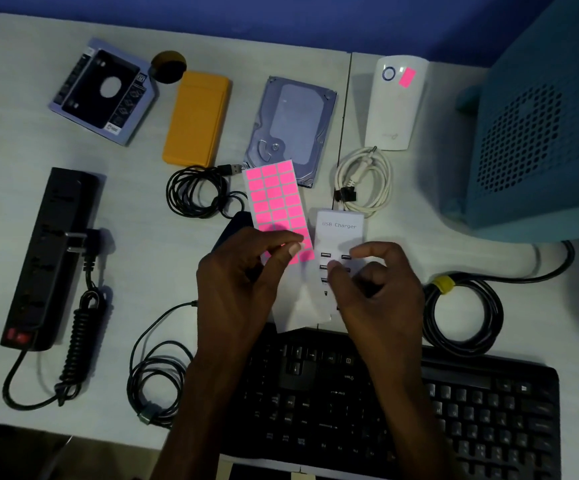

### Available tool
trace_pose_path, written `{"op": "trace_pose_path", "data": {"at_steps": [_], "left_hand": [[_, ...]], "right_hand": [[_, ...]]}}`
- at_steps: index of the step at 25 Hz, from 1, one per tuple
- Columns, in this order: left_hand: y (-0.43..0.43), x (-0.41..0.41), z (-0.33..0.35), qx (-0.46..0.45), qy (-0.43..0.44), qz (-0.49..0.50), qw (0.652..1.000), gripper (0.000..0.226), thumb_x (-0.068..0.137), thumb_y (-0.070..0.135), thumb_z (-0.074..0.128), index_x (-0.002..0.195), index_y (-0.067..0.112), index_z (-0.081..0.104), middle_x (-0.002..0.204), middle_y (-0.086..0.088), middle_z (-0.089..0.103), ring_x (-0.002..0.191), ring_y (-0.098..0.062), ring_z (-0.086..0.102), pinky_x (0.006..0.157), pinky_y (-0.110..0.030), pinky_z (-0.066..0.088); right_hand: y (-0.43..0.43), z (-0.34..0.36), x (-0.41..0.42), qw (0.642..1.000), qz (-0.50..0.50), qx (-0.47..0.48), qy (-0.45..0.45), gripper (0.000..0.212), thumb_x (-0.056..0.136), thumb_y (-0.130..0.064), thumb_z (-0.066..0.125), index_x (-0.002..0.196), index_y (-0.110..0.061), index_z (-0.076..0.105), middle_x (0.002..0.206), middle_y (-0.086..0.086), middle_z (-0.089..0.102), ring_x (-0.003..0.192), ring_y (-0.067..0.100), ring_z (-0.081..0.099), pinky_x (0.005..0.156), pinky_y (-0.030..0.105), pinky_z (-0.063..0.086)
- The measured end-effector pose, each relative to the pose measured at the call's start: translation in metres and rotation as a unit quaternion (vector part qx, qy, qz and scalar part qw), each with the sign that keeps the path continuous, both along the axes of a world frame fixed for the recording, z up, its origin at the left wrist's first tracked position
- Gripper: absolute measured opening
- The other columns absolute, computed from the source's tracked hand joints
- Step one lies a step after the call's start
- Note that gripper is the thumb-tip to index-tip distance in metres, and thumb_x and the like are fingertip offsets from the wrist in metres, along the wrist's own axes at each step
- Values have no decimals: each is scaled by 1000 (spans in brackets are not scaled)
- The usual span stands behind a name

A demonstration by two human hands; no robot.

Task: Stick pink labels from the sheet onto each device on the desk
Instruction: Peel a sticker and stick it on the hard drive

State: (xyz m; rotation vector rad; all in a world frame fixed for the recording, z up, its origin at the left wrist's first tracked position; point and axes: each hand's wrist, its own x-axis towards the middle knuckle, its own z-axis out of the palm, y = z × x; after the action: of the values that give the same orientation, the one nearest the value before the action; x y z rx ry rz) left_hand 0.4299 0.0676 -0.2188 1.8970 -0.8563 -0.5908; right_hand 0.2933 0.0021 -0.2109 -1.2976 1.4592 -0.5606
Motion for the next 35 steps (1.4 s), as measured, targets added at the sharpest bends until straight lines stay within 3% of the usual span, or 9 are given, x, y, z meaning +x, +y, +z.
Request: {"op": "trace_pose_path", "data": {"at_steps": [2,4,8,12,17,20,24,30,35], "left_hand": [[-5,3,5,-14,21,-4,1000,10,90,12,75,97,18,80,93,7,76,80,-16,71,68,-33,58],[-10,5,10,-22,10,-24,999,11,90,11,74,98,17,80,92,7,76,75,-13,71,65,-33,58],[-22,20,16,-40,-1,-28,999,9,89,11,74,95,16,79,93,8,76,76,-12,72,69,-35,58],[-37,41,14,-18,-34,-41,998,11,88,13,76,95,22,79,92,14,75,70,-9,70,63,-35,55],[-67,67,6,23,-63,-47,997,16,91,15,73,105,24,75,99,14,72,82,-5,67,70,-24,54],[-92,84,-2,24,-85,-53,995,17,92,14,71,108,18,73,105,8,71,96,-7,65,82,-24,53],[-127,103,-12,39,-149,-50,987,16,91,15,70,108,15,72,108,1,71,100,-12,61,88,-23,45],[-152,120,-25,62,-157,-62,984,17,90,9,71,106,15,73,102,-2,71,94,-21,66,82,-34,51],[-154,121,-29,83,-157,-59,982,21,86,8,66,102,19,74,100,2,71,92,-16,62,81,-21,44]], "right_hand": [[-9,10,8,999,3,34,-29,10,89,-26,74,85,-18,70,60,4,65,51,11,54,57,27,48],[-19,20,18,988,35,121,-94,23,93,-31,68,77,-18,75,67,4,70,48,13,48,48,22,40],[-41,19,35,971,52,165,-162,14,92,-19,69,83,-15,78,73,8,74,50,14,48,46,25,32],[-63,13,51,980,57,132,-136,7,90,-13,73,89,-14,80,65,4,70,50,12,52,48,21,40],[-106,-4,93,998,17,-30,-47,5,85,-18,81,85,-23,82,78,-9,77,67,4,68,67,26,58],[-141,-26,124,988,25,-153,-8,8,85,-13,78,85,-21,80,82,-6,74,73,4,68,71,11,51],[-170,-52,149,980,42,-194,25,8,85,-15,77,80,-21,78,78,-3,70,69,0,62,70,0,41],[-173,-58,156,975,41,-213,56,6,82,-19,78,86,-22,81,84,2,70,74,8,66,73,17,51],[-172,-55,158,973,41,-212,80,7,82,-20,80,90,-22,80,81,-5,60,70,2,56,67,18,45]]}}
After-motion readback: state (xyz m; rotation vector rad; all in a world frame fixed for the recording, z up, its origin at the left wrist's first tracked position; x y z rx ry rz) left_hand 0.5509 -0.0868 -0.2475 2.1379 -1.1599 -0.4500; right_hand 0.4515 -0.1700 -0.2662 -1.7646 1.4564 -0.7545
